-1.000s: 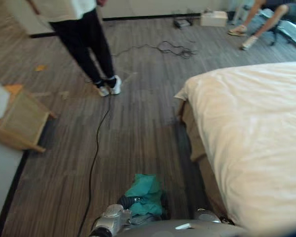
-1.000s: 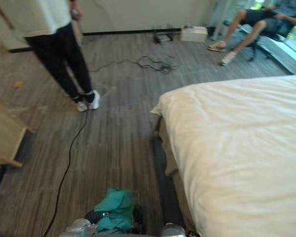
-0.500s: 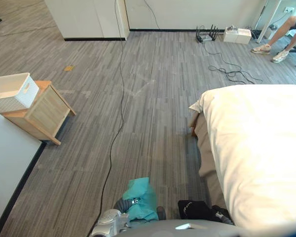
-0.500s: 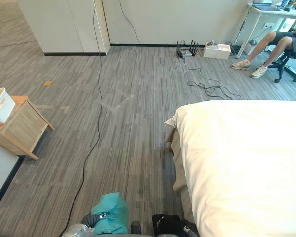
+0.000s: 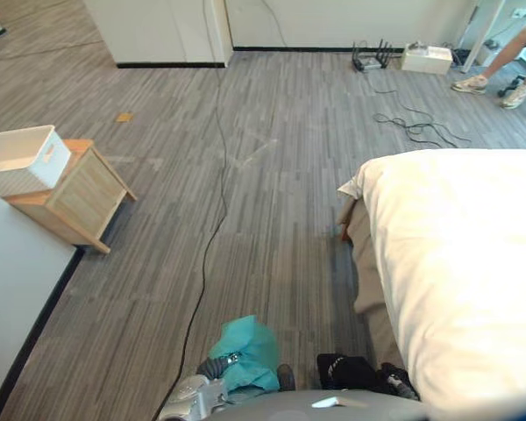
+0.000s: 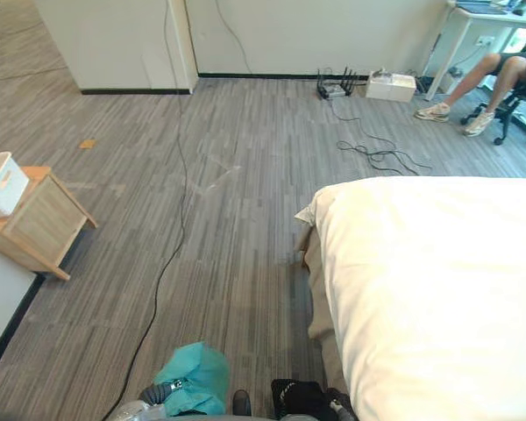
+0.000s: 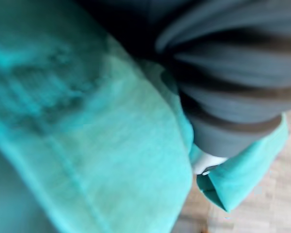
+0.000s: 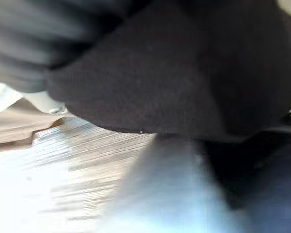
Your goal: Tidy the bed and pick cloth on bed and put in laundry
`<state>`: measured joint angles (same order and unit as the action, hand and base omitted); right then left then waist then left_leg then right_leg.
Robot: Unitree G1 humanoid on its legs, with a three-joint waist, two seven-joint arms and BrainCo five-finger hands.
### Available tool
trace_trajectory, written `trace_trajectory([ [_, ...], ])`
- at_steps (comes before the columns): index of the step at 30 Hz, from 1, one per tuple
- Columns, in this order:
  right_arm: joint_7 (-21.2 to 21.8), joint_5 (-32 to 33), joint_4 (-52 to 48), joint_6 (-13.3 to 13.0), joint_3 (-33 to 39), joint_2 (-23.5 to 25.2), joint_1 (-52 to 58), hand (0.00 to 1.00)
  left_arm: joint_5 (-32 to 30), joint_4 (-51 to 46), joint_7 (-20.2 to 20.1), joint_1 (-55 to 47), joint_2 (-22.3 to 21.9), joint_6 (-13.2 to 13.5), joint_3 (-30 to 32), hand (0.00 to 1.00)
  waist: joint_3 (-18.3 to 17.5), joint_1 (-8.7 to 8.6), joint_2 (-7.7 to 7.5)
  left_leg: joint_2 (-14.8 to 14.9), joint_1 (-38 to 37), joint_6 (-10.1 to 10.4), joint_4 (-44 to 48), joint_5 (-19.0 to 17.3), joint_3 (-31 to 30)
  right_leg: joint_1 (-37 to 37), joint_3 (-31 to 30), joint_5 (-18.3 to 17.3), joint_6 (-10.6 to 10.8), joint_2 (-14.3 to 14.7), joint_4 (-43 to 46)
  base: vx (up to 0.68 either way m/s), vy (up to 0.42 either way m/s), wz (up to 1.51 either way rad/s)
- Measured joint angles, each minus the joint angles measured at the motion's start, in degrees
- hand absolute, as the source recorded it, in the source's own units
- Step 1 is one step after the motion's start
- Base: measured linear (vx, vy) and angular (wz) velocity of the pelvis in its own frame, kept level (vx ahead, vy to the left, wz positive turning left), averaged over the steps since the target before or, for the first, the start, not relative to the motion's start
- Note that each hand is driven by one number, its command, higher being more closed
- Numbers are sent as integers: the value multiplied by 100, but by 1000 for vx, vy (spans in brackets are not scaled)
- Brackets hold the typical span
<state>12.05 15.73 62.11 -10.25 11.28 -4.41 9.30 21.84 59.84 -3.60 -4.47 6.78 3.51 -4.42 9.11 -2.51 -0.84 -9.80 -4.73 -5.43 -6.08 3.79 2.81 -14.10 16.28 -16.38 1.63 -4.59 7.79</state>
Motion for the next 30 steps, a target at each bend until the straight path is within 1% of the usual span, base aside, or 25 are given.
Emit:
trace_trajectory([
  [1, -24, 104, -217, -113, -128, 52, -22, 100, 268, -14, 35, -12, 39, 215, -155, 100, 1, 8, -10, -31, -1, -51, 0, 34, -81, -35, 86, 0, 1, -13, 5, 110, -89, 45],
  [4, -53, 109, -691, -292, -328, 193, -157, 100, 642, -302, 41, -130, 81, 587, -285, 100, 27, 90, -73, -58, 22, -92, 2, 62, -200, -39, 223, 4, 7, -19, 32, 88, -78, 27],
  [5, -47, 109, -802, -344, -382, 252, -292, 100, 691, -456, 43, -174, 89, 700, -340, 100, 30, 188, -91, -57, 40, -94, 3, 66, -207, -33, 238, 6, 8, -16, 56, 96, -94, 16],
  [6, -33, 108, -860, -394, -400, 270, -348, 100, 689, -525, 47, -181, 97, 768, -408, 100, 29, 234, -94, -58, 37, -95, 4, 68, -225, -34, 244, 10, 10, -5, 81, 77, -81, 16],
  [8, 32, 97, -904, -489, -444, 284, -440, 100, 688, -710, 148, -221, 84, 939, -507, 100, 29, 209, -92, -50, -18, -93, 4, 68, -351, -32, 332, 44, 52, 29, 197, 66, -74, 27],
  [10, 83, 93, -961, -519, -506, 287, -442, 100, 688, -943, 156, -264, 49, 1060, -586, 100, 27, 213, -90, -11, -38, -92, 4, 69, -356, -22, 338, 84, 52, 47, 304, 64, -68, 11],
  [14, 144, 87, -1436, -524, -776, 288, -347, 100, 684, -1489, 159, -310, -103, 1168, -700, 100, 36, 190, -73, 53, -26, -77, 3, 62, -314, 68, 284, 107, 31, 65, 362, 38, -77, -11],
  [17, 211, 87, -1938, -519, -1011, 288, -180, 100, 671, -1932, 160, -416, -123, 1254, -691, 100, 47, 195, -34, 140, -3, 41, 7, -27, -119, 178, 122, 107, 29, 93, 444, -6, -68, -39],
  [18, 305, 84, -2198, -500, -1130, 273, -92, 100, 673, -2157, 159, -498, -115, 1348, -677, 100, 44, 211, -1, 181, 81, 49, 42, -62, 17, 247, -17, 113, 20, 116, 429, -36, -63, -59],
  [19, 373, 81, -2434, -475, -1247, 247, -25, 100, 678, -2408, 146, -555, -84, 1419, -673, 100, 19, 211, 26, 204, 318, 39, 236, -115, 155, 378, -143, 122, 3, 127, 375, -37, -57, -47],
  [20, 383, 82, -2534, -463, -1291, 237, -8, 100, 680, -2516, 142, -549, -67, 1459, -673, 100, 29, 178, 34, 208, 509, 40, 538, -206, 203, 413, -150, 139, -22, 120, 318, -26, -43, -28],
  [21, 391, 82, -2717, -404, -1335, 161, 41, 100, 698, -2708, 90, -507, -82, 1488, -656, 100, 116, 181, 82, 302, 1003, 120, 1404, -508, 417, 461, -151, 193, -116, 143, 215, -34, -50, -18],
  [22, 386, 83, -2760, -350, -1340, 90, 77, 100, 761, -2942, 3, -489, -92, 1488, -634, 100, 218, 205, 131, 443, 1388, 223, 2258, -643, 752, 417, -152, 206, -144, 161, 189, -34, -57, -17],
  [23, 380, 83, -2768, -328, -1343, 70, 118, 100, 827, -3055, -49, -501, -90, 1489, -632, 100, 263, 196, 151, 508, 1491, 276, 2615, -675, 890, 347, -153, 205, -147, 160, 176, -31, -57, -12],
  [24, 352, 91, -2859, -312, -1363, 15, 233, 100, 898, -3202, -132, -536, -102, 1490, -634, 100, 296, 208, 211, 586, 1551, 388, 2988, -752, 972, 224, -199, 166, -199, 176, 174, -26, -40, -10],
  [25, 348, 95, -2935, -312, -1379, -43, 311, 100, 945, -3262, -155, -557, -109, 1492, -633, 100, 313, 222, 241, 592, 1543, 440, 3084, -785, 968, 205, -302, 84, -288, 171, 199, -48, -39, -24],
  [27, 306, 99, -3028, -312, -1368, -82, 305, 100, 1120, -3269, -153, -537, -174, 1486, -630, 100, 385, 224, 401, 596, 1385, 458, 2814, -800, 909, 241, -464, 13, -303, 186, 266, -88, -23, -35],
  [29, 261, 97, -3126, -312, -1328, -78, 330, 100, 1147, -3268, -135, -522, -222, 1475, -635, 100, 403, 225, 471, 586, 1251, 369, 2299, -735, 908, 378, -607, 2, -302, 213, 302, -100, -6, -30],
  [30, 244, 94, -3187, -312, -1336, -64, 359, 100, 1245, -3256, -112, -538, -220, 1451, -642, 100, 453, 231, 469, 563, 1131, 307, 2012, -657, 918, 393, -675, -7, -324, 214, 303, -75, -14, -17],
])
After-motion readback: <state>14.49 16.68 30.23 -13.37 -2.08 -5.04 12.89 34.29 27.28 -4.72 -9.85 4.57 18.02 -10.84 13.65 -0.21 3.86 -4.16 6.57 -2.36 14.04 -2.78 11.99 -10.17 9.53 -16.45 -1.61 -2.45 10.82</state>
